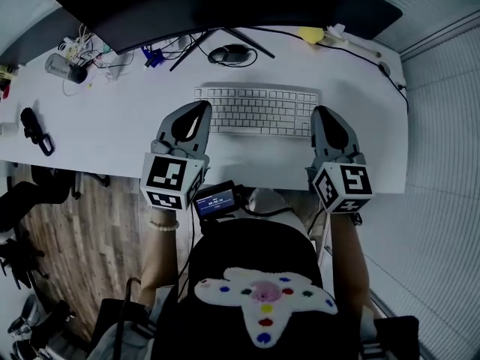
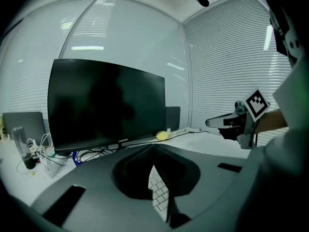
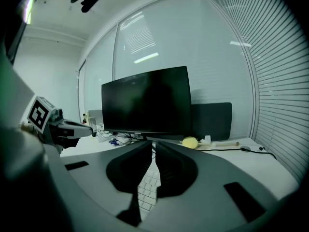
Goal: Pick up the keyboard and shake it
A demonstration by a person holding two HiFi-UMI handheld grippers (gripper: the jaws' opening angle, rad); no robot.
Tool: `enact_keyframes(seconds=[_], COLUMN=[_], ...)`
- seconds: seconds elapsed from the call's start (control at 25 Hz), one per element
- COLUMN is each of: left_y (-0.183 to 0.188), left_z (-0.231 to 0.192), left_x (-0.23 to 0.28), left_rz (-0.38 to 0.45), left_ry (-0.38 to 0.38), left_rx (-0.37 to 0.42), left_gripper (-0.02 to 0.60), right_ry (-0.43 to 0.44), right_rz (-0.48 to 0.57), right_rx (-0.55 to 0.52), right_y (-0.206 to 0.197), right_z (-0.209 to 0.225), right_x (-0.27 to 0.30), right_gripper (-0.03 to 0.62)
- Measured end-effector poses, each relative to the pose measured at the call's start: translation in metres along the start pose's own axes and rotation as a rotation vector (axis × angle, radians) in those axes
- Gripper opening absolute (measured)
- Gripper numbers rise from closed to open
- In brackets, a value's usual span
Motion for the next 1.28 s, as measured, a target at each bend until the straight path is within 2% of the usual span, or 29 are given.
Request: enact_keyframes(seconds=[0.16, 0.36, 0.52, 1.28], left_y=[0.016, 0.033, 0.042, 0.047], left_z=[0.015, 0.035, 0.043, 0.056], left_x=[-0.01, -0.019, -0.029, -0.035], left_rz=[0.037, 0.067, 0.088, 0.101], left_ry=[-0.015, -0.04, -0.051, -0.066], left_rx=[0.006, 0.073, 0.084, 0.111], left_gripper=[0.017, 0.015, 0.017, 0.017], right_ry=[0.01, 0.022, 0.026, 0.043], right_rz=[0.066, 0.129, 0.163, 0.152], right_rx=[0.005, -0.058, -0.098, -0.115], right_y=[0.023, 0.05, 0.056, 0.055], right_z=[-0.008, -0.017, -0.022, -0.03], right_x=[-0.014, -0.031, -0.042, -0.051], right_gripper=[0.048, 0.044, 0.044, 0.043])
Point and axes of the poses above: the fingertips, and each gripper's own axes: x forward along the fingers, z to its right, y out of its top, the point moved 4 cm from there along -x, backward along the fingers, and after that the axes turned 7 degrees about -x, right-handed, at the moved point
